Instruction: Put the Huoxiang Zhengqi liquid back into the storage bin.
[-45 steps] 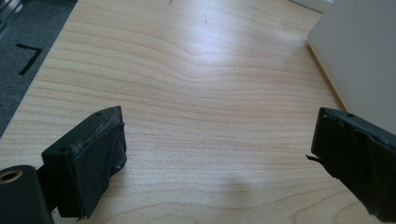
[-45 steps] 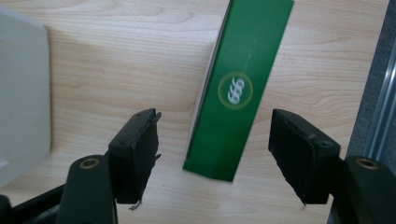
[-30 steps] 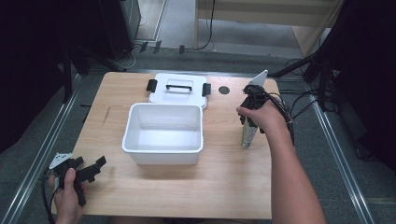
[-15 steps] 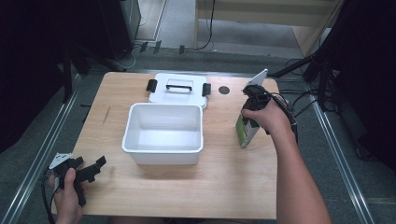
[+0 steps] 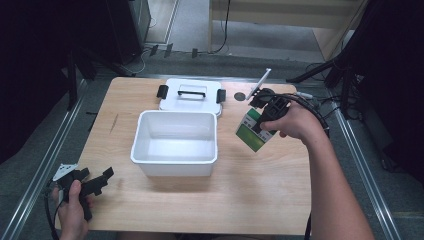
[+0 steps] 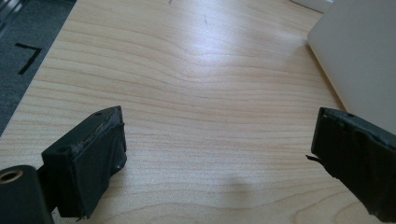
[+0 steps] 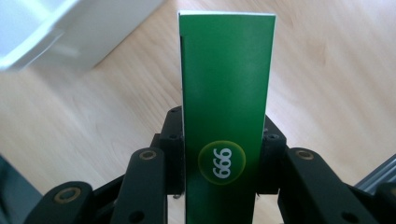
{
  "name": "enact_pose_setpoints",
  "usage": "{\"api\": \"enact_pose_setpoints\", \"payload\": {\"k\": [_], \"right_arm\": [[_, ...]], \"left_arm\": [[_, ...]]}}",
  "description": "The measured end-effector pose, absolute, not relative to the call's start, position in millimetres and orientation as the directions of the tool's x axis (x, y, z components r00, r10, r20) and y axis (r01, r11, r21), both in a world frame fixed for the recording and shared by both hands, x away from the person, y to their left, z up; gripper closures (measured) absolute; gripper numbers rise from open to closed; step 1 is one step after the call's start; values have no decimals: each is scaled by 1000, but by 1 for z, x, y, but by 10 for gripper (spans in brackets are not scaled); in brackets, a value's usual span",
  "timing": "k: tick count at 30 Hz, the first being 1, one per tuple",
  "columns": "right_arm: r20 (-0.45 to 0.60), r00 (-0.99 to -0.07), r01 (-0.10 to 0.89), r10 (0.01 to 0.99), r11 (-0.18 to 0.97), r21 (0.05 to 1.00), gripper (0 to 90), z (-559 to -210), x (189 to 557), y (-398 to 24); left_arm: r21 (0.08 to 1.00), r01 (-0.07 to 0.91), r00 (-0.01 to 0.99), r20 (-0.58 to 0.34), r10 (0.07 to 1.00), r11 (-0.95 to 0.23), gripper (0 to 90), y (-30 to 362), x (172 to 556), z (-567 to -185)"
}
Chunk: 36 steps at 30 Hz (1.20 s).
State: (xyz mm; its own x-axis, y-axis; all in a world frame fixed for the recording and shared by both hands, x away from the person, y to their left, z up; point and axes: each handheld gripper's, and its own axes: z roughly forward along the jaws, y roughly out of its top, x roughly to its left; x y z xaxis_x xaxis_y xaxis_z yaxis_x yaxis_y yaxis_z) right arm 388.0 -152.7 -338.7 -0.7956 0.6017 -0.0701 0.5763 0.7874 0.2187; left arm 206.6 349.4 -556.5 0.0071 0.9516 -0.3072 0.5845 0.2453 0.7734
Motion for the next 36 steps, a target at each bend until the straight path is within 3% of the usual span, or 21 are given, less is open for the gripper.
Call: {"api": "enact_pose_setpoints", "payload": {"k": [1, 2, 5, 26, 36], "right_arm": [[-99, -841, 505, 532, 837, 208, 644, -329, 381, -147], [-99, -841, 505, 532, 837, 208, 644, -329, 381, -147], [-137, -903, 377, 408, 903, 205, 643, -311, 366, -134], [-175, -955, 195, 239, 952, 237, 642, -252, 351, -69], [-178, -972, 107, 155, 961, 254, 642, -244, 343, -29]], "left_arm": [[773, 585, 7, -307, 952, 245, 39, 349, 207, -557], [773, 585, 7, -307, 952, 245, 39, 349, 207, -557], [773, 585, 7, -307, 952, 244, 40, 349, 207, -557], [778, 581, 7, -299, 954, 239, 40, 349, 207, -557], [827, 528, -2, -226, 974, 193, 39, 344, 204, -554]]}}
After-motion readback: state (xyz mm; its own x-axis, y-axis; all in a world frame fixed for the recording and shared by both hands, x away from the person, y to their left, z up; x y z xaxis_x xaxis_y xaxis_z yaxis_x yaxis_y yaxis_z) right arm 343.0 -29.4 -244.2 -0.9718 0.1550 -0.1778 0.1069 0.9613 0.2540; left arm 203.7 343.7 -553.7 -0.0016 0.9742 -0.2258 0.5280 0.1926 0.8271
